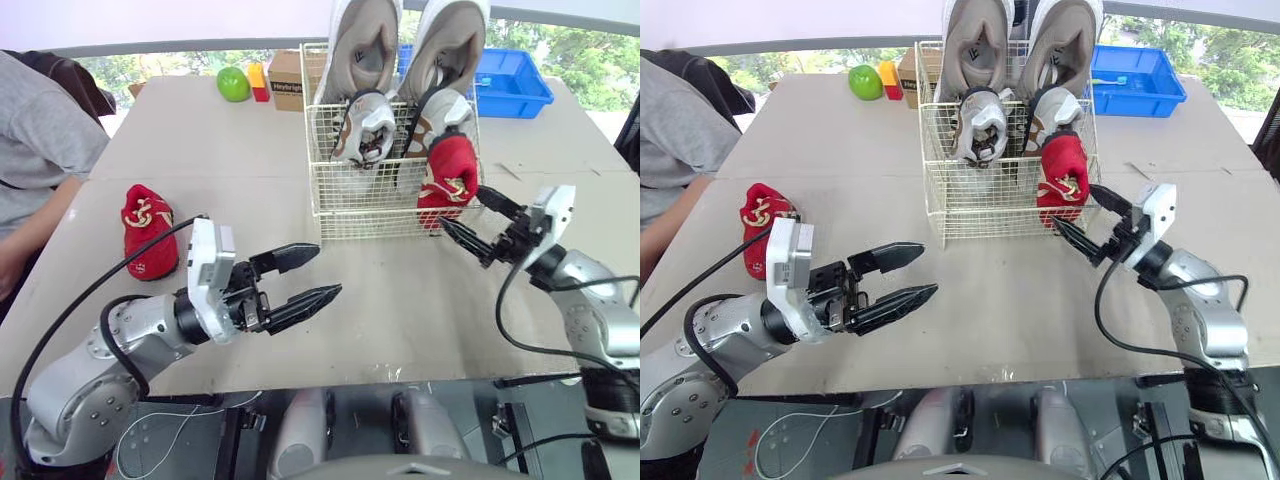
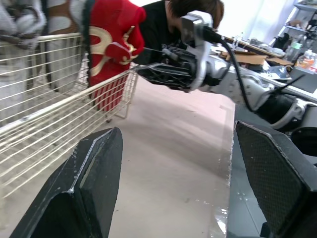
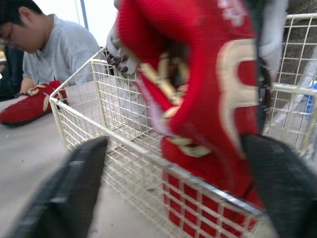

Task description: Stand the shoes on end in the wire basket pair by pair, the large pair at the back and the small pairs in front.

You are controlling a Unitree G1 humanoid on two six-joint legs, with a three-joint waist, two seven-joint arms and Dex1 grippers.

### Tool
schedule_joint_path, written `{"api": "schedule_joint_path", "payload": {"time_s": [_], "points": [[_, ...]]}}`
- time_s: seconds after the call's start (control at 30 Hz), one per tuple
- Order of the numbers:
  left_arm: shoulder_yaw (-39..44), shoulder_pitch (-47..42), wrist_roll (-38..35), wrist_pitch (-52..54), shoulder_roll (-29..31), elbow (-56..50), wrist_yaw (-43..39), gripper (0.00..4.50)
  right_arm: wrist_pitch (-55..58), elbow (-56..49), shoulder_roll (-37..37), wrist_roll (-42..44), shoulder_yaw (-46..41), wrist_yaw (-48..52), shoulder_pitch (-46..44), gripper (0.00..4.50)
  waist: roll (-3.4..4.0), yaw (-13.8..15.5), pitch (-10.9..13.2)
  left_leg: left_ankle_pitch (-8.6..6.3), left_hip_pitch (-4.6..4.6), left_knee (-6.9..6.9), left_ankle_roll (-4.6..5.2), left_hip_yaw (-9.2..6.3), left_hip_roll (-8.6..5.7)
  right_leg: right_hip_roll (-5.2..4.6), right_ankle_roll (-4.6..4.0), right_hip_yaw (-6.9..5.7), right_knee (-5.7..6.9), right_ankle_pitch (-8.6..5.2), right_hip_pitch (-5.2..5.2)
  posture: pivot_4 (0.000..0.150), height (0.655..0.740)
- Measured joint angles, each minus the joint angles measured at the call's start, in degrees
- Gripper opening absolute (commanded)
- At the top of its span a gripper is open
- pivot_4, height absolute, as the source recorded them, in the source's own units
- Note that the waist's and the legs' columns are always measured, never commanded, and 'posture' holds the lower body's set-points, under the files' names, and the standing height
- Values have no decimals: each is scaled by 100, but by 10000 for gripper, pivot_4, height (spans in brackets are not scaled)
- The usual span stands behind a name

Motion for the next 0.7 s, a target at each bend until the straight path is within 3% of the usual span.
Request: {"api": "schedule_joint_path", "payload": {"time_s": [0.17,0.27,0.33,0.47,0.53,0.7], "points": [[725,384,101,-164,-903,347,1432,39016,340,-921,-408,251,-663,-149,799,41364,8,-8,1,-1,3,-5,1,0,4,4,1,3,5,0,-4,1500,7400],[1369,554,274,-194,-1065,722,2274,39016,586,-1605,-891,594,-763,199,1158,41364,7,-27,-1,-1,8,-8,1,-10,12,16,0,-7,7,-1,-3,1500,7400],[1927,677,353,-151,-1012,1125,2655,39016,1136,-2042,-1212,1358,-765,525,1366,41364,6,-28,-1,-1,7,-8,1,-10,18,16,-1,-8,7,-1,-3,1500,7400],[2628,1064,236,160,-438,1903,2373,39016,1692,-2597,-1474,2232,-572,802,1133,41364,-5,-87,0,-3,5,-9,-2,-9,21,5,-5,-19,-2,-5,-8,1500,7400],[2976,1113,64,541,246,2497,1904,39016,1877,-2806,-1469,2496,-271,769,647,41364,-12,-72,0,-19,-1,-9,-29,-14,23,-38,-6,-40,-12,-5,-14,1500,7400],[2490,-135,472,1216,2085,4754,816,39016,1790,-2950,-1193,2259,415,741,-209,41364,-12,42,-2,-19,-9,-50,-32,0,10,-107,-17,-157,-52,2,-28,1500,7400]]}}
